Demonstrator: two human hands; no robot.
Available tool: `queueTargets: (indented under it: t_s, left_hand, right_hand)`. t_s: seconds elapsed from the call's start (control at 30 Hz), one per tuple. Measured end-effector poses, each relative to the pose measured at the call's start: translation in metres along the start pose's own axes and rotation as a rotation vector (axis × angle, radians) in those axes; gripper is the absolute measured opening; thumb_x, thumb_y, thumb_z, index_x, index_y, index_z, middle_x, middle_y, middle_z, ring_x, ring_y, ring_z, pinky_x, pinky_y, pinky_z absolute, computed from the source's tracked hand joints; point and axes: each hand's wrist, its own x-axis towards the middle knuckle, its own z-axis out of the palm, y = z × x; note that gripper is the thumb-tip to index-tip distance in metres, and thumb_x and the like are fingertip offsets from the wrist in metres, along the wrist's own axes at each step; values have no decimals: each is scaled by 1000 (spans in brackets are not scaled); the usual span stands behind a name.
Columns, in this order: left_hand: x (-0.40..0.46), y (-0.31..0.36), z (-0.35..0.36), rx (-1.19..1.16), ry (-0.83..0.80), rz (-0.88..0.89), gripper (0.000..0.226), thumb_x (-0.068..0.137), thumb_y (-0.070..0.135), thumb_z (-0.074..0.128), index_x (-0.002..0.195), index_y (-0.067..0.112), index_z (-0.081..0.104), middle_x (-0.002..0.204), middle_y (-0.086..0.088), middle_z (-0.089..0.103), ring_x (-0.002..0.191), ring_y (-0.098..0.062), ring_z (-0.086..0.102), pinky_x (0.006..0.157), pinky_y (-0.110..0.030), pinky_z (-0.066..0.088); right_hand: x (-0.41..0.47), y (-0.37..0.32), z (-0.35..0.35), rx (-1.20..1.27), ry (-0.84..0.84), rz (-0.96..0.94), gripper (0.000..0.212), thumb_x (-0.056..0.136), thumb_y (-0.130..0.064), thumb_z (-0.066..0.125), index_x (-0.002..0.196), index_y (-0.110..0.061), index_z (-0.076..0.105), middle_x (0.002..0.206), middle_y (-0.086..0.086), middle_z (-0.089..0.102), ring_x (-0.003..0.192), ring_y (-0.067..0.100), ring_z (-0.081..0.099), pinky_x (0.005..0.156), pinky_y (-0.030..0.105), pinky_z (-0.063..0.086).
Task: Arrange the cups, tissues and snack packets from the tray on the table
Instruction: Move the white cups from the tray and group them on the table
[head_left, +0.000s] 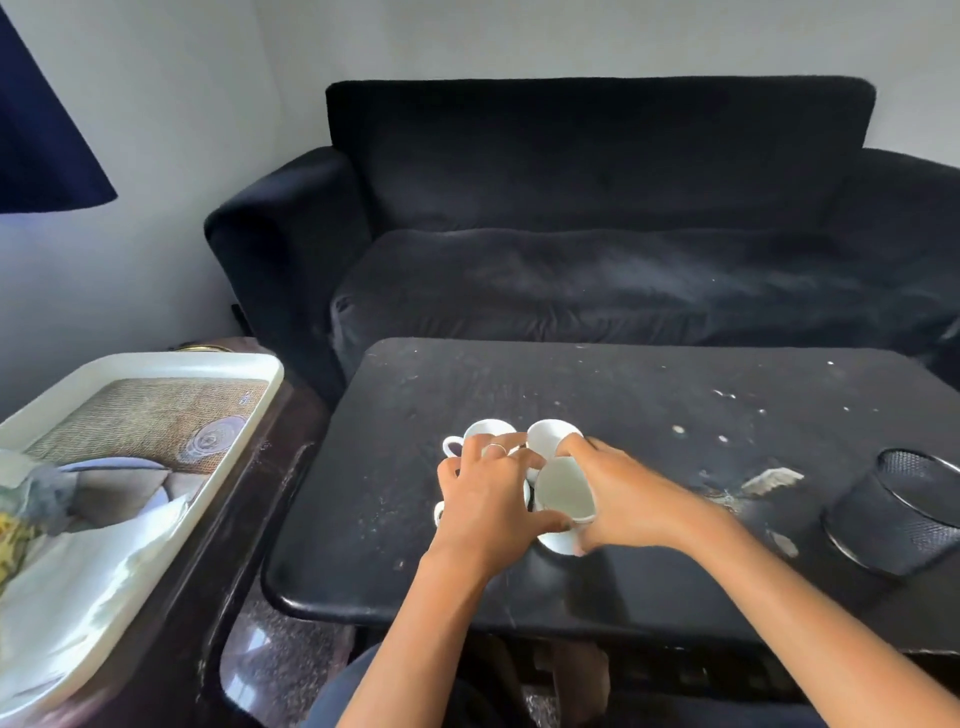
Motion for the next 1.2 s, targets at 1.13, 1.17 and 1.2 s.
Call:
queueTargets:
  t_s: [1.13,1.17,1.2]
  left_hand:
    - [13,-31,-6,-323,54,-435,40,98,37,21,83,17,52,90,-4,60,89,-26,55,79,-36,41]
    - [15,-33,-4,-358,50,-424,42,98,37,21,86,15,54,93,-5,62,89,-25,55,76,-35,41]
    - [16,-35,-3,-393,45,-412,44,99,37,21,86,13,56,94,-7,63,86,-24,55,74,-34,40]
  right_hand:
    - [72,-10,8,-11,121,-23,50,92,-43,50,138,-26,42,140,-1,47,133,22,33,102,43,26]
    - [75,-10,9,-15,115,-29,48,91,-44,51,136,-26,44,137,-1,49,132,22,34,100,43,26]
    - [77,-10,9,-15,112,-36,46,91,-45,51,133,-27,47,134,-2,52,131,22,35,99,43,25]
